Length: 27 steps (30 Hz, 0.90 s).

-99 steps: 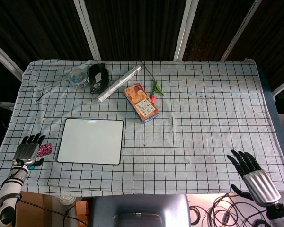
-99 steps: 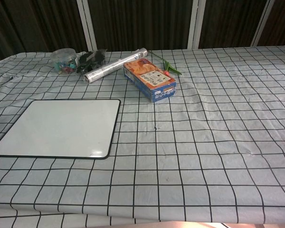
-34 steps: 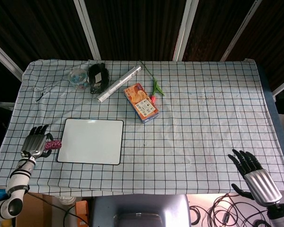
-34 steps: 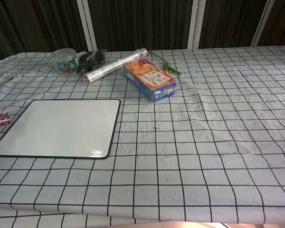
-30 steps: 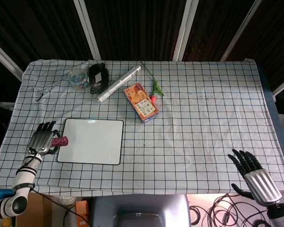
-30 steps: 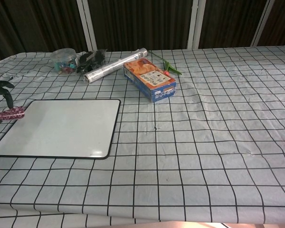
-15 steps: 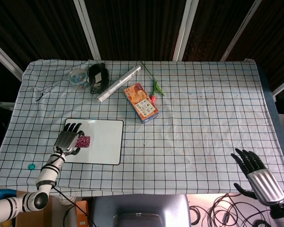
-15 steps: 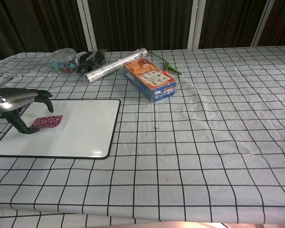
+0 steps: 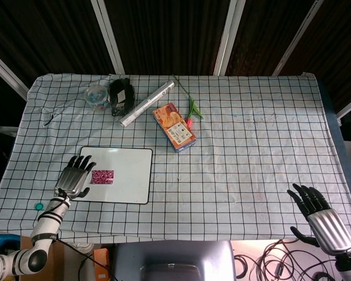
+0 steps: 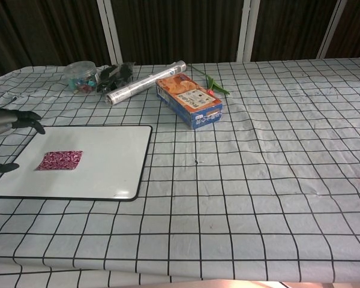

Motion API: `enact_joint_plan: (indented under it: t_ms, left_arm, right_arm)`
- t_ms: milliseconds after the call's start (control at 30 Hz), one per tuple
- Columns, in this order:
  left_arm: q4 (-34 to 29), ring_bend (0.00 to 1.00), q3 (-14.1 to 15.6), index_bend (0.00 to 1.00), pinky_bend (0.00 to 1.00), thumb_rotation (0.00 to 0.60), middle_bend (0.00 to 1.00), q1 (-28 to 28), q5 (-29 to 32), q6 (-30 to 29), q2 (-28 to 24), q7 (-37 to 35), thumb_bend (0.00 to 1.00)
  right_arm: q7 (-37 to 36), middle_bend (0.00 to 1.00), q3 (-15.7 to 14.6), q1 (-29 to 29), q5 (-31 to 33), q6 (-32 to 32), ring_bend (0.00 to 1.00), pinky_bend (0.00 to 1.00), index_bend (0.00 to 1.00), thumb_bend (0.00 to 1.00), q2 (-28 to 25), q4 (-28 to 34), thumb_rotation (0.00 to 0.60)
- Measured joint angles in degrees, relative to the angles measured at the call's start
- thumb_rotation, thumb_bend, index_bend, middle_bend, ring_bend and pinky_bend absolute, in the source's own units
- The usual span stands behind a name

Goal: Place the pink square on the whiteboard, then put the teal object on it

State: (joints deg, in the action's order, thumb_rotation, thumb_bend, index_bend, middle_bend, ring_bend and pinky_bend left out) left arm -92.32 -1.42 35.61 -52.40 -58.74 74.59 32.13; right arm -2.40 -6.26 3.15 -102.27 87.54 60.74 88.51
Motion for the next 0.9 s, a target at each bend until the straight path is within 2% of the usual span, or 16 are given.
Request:
enact_joint_plan:
  t_ms: [133, 333, 900]
  left_arm:
    - [-4.1, 0.0, 3.0, 0.3, 0.05, 0.6, 0.01, -3.7, -0.5, -3.1, -5.7, 0.1, 0.34]
    - [-4.1, 0.0, 6.1, 0.29, 0.04, 0.6, 0.01, -8.6, -0.5, -5.7, -8.2, -1.5, 0.34]
    - [10.3, 0.0, 6.3, 0.33, 0.03, 0.6, 0.01, -14.0, -3.4, -0.5, -4.1, -13.9, 0.34]
  right_arm:
    - [0.9, 0.0, -0.1, 0.1, -0.3, -0.3, 0.0, 0.09, 0.0, 0.17, 0.2, 0.2, 0.6]
    - [2.0, 0.0, -0.4, 0.6, -1.1, -1.2, 0.0, 0.09, 0.0, 0.17, 0.5, 0.9, 0.6]
    - [2.6, 0.0, -0.6, 0.7, -1.6, -1.3, 0.0, 0.09, 0.0, 0.17, 0.6, 1.3, 0.6]
